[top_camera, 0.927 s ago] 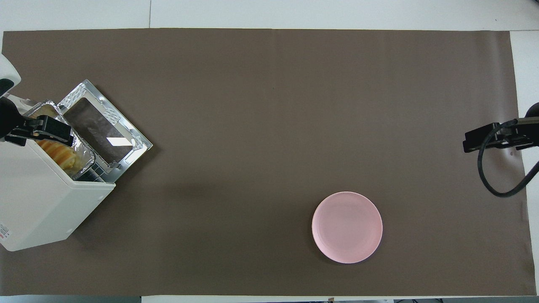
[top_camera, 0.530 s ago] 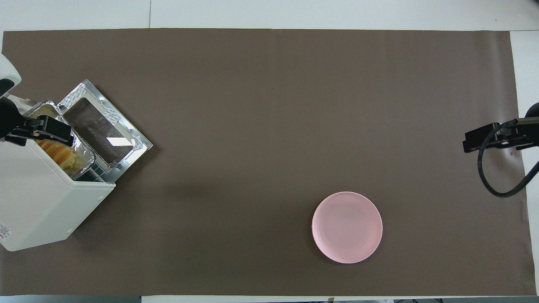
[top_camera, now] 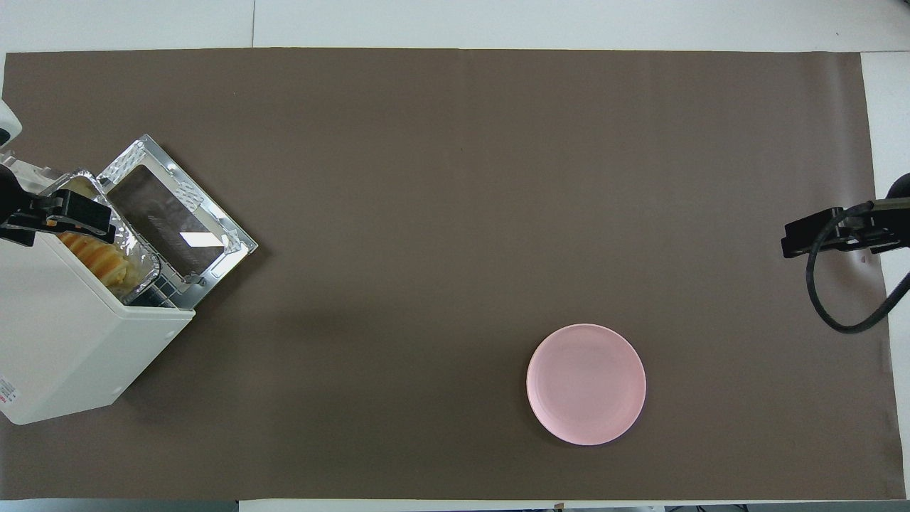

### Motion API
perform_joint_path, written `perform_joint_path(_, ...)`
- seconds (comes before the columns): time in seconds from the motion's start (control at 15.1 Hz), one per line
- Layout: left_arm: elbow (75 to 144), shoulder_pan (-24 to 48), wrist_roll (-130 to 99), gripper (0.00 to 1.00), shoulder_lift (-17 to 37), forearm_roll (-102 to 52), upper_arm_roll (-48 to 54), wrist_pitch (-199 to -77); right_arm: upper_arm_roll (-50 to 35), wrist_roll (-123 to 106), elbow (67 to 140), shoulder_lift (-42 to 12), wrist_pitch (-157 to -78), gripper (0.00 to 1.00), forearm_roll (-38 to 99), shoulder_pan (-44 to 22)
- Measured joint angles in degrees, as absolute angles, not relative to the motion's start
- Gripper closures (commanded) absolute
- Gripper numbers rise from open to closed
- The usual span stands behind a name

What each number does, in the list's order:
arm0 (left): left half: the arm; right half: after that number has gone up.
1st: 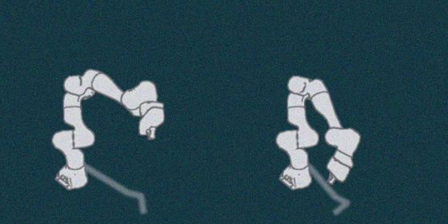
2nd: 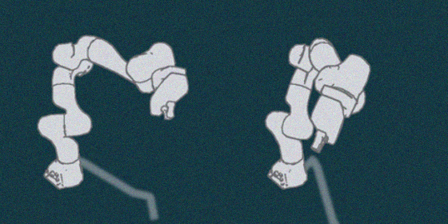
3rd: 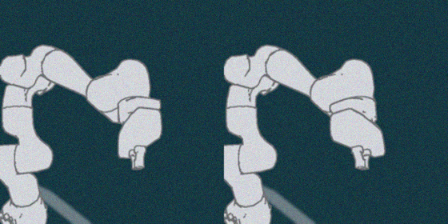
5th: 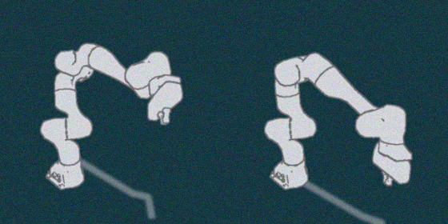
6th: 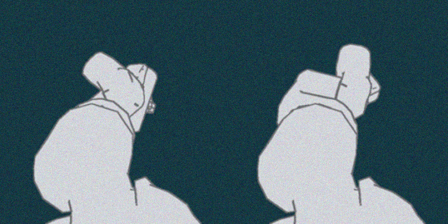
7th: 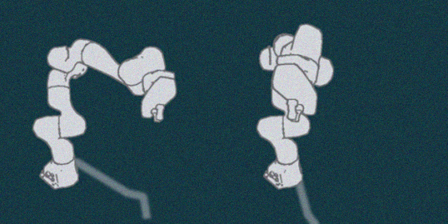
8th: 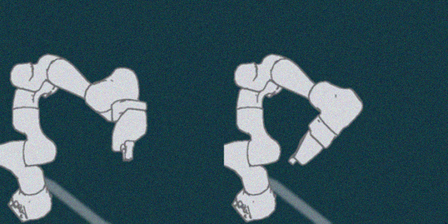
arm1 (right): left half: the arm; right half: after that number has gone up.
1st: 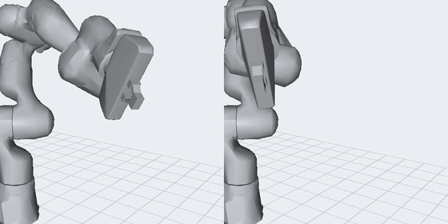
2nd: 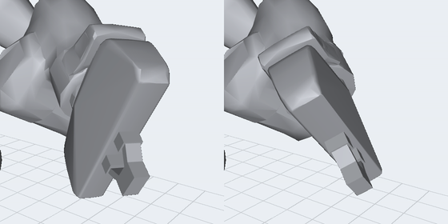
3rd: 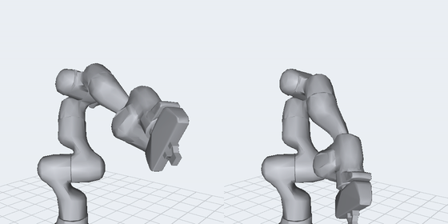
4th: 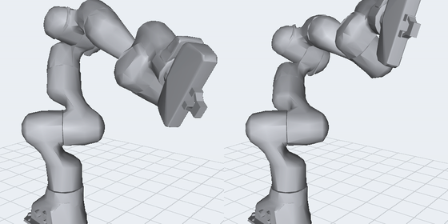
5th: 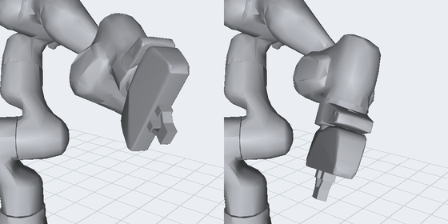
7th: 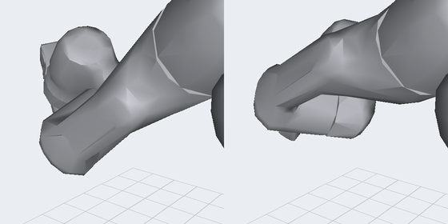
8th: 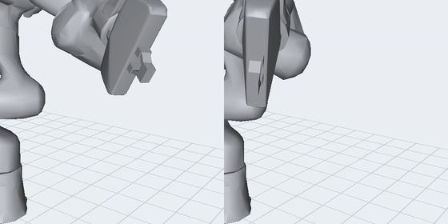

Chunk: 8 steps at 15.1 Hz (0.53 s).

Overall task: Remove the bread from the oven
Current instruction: 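Reach the left gripper toward the foil tray inside the toaster oven, then grasp the foil tray of bread rolls with the left gripper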

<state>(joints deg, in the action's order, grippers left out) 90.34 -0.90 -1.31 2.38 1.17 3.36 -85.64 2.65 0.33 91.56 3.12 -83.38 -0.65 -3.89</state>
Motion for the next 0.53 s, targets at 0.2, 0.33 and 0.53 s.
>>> perform_joint_path(0.2, 80.9, -0.2, -11.0, 0.00, 10.3, 3.3, 3.4, -83.7, 2.6, 0.3, 91.6, 3.1, -83.4, 0.00, -0.7, -3.9)
perform_joint_path(0.33, 71.8, 2.5, -18.9, 0.00, 19.4, 5.0, 2.2, -83.1, 2.6, 0.3, 91.6, 3.1, -83.4, 0.00, -0.7, -3.9)
perform_joint_path(0.53, 66.9, 8.7, -27.9, 0.00, 27.6, 6.2, -4.6, -83.8, 2.6, 0.3, 91.6, 3.1, -83.4, 0.00, -0.7, -3.9)
